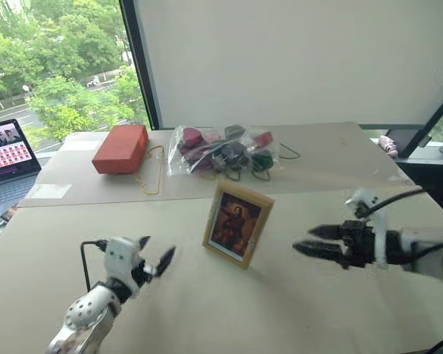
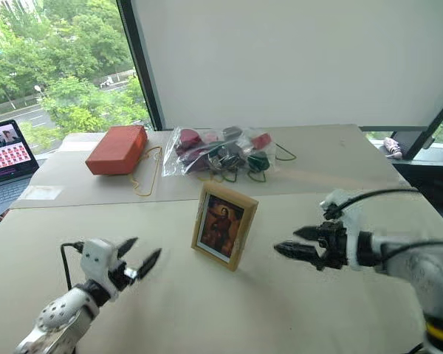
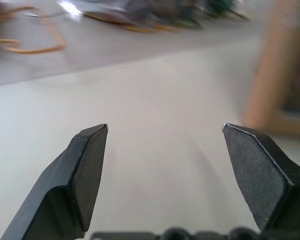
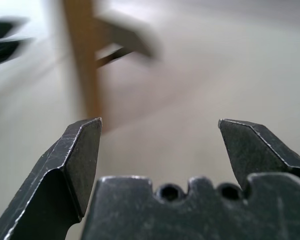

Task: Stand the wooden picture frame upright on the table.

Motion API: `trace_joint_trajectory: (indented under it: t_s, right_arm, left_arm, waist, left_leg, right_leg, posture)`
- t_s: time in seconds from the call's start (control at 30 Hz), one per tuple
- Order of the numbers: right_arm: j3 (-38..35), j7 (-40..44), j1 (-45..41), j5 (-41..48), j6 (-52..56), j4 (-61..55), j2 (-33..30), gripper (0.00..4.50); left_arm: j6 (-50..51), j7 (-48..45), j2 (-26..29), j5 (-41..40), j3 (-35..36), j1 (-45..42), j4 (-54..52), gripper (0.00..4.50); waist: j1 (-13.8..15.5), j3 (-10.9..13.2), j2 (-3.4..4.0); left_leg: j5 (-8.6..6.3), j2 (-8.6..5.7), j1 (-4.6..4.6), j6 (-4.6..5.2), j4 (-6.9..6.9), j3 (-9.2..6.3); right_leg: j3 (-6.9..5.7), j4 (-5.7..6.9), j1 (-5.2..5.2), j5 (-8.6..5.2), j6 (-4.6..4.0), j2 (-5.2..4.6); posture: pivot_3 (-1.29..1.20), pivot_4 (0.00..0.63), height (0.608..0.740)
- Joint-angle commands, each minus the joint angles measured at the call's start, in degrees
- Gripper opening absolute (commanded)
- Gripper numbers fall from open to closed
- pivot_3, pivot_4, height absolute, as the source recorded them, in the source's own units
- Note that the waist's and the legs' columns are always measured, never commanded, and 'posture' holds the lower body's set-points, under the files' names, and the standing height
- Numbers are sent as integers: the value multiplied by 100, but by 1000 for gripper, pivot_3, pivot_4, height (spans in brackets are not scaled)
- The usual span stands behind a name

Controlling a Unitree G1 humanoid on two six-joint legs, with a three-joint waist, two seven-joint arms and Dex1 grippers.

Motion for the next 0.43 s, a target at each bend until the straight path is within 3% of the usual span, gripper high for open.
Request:
trace_joint_trajectory:
  t_s: [0.03,0.1,0.2,0.43]
  right_arm:
    - [-330,-1659,53,-814,-1084,-637,1212,4343]
    - [162,-2085,481,-1324,-1802,-857,1791,4343]
    - [801,-2247,1060,-2017,-2802,-566,2006,4343]
    - [1189,-2022,1352,-2407,-3625,84,1899,4343]
  left_arm:
    - [307,472,-203,43,222,-256,-57,3936]
    - [347,589,-334,138,184,-418,48,3936]
    - [294,568,-435,306,74,-557,221,3936]
    - [87,350,-501,540,-13,-768,448,3936]
  waist:
    - [-14,-2,5]
    - [1,-4,7]
    - [7,-5,9]
    - [-11,-5,9]
  left_leg:
    - [4,-1,3,-7,-3,1]
    - [15,-2,1,-26,-6,1]
    - [15,-5,-2,-29,-15,0]
    - [13,-7,1,-27,-14,8]
  right_leg:
    - [4,2,0,0,0,0]
    - [10,7,-10,0,0,1]
    - [7,4,-9,0,3,-1]
    - [12,-26,-5,3,8,-2]
  posture:
    - [0,150,740]
    - [0,150,740]
    - [0,150,740]
    - [0,150,740]
